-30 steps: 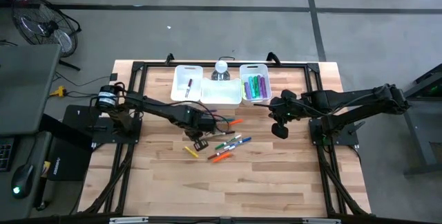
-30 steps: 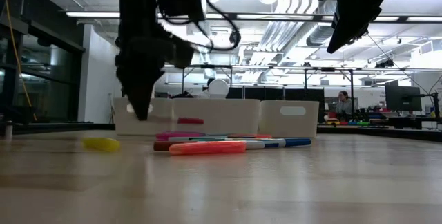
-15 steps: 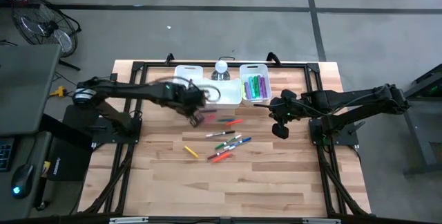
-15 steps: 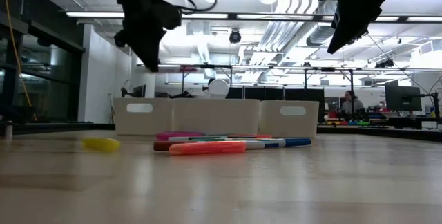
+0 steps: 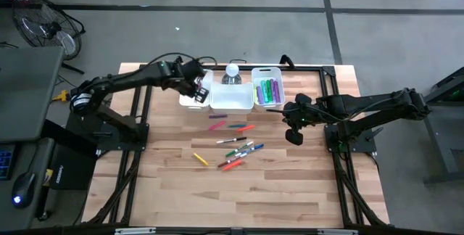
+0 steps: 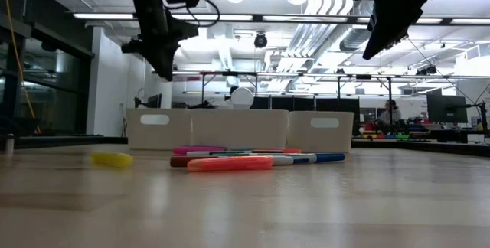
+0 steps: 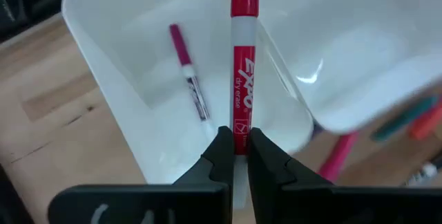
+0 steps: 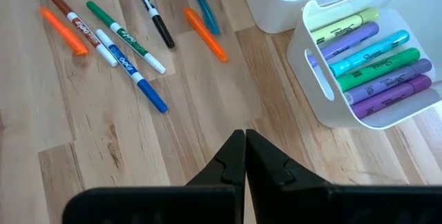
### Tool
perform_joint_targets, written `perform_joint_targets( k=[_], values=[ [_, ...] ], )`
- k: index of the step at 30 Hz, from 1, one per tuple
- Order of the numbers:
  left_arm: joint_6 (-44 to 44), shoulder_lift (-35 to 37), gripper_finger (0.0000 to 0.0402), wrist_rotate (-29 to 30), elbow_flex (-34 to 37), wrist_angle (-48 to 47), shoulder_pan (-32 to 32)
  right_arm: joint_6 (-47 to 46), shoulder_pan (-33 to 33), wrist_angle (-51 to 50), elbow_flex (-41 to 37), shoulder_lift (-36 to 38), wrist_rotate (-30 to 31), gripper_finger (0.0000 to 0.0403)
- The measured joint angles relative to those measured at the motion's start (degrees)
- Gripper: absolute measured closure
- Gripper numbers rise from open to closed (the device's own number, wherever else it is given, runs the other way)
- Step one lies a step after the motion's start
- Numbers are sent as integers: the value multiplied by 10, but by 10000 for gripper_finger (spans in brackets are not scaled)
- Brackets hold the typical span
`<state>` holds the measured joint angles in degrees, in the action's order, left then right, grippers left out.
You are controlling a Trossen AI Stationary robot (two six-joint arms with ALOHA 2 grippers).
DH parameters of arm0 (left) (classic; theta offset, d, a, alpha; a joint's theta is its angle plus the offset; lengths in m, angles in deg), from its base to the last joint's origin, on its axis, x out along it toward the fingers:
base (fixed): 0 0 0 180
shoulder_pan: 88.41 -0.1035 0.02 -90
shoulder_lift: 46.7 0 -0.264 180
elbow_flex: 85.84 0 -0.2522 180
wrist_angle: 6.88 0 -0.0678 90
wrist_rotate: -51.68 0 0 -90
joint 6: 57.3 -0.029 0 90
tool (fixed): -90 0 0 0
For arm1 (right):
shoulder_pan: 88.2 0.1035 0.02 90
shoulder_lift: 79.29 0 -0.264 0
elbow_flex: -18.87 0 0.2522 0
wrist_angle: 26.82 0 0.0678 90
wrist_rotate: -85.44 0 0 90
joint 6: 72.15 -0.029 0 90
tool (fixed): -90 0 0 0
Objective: Pick & Place Markers
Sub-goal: Put the red marker pen into the left white bin
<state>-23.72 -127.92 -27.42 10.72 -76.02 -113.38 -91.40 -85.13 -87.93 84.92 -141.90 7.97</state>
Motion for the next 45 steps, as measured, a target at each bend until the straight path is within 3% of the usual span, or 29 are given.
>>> perform_joint_targets(
  k=[21,35,45],
  values=[
    [23,-110,389,-44,0,34,-84,-8,0,0,0,0,8,403],
    [53,-177,389,-76,0,47,-84,-13,0,0,0,0,12,402],
    [53,-181,345,-75,0,47,-84,-13,0,0,0,0,11,403]
  ],
)
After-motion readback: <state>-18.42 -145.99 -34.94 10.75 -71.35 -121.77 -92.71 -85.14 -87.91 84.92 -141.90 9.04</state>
